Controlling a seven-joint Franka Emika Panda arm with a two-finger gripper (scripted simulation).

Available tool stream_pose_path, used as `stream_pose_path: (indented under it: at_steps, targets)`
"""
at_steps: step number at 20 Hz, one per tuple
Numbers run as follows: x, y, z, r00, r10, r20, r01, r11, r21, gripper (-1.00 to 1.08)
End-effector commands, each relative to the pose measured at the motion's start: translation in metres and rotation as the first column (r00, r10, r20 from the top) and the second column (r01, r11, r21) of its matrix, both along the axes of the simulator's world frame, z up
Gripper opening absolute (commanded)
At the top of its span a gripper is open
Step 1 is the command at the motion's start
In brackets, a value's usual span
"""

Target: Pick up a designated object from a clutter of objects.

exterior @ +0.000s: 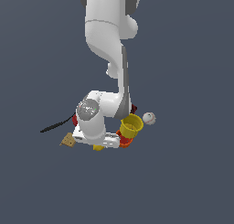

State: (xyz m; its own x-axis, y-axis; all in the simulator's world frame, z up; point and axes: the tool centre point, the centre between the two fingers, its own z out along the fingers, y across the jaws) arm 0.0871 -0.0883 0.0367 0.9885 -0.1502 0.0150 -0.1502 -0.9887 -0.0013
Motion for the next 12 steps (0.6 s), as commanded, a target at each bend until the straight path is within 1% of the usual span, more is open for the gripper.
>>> stream_pose_path:
  at_steps: [1,5,6,12]
  targets:
    - [-0.005,0.001,-0.009,1.0,0.0,-0.015,0.0,1.0,0.001,-1.0]
    - [-0.005,0.001,-0.009,1.0,0.0,-0.015,0.0,1.0,0.001,-1.0]
    - [0.0,0.0,0.0,1.0,0.0,0.0,0.0,1.0,0.0,-1.0]
    - [-0.002,0.006,0.009,1.0,0.0,0.0,0.0,1.0,0.0,-1.0]
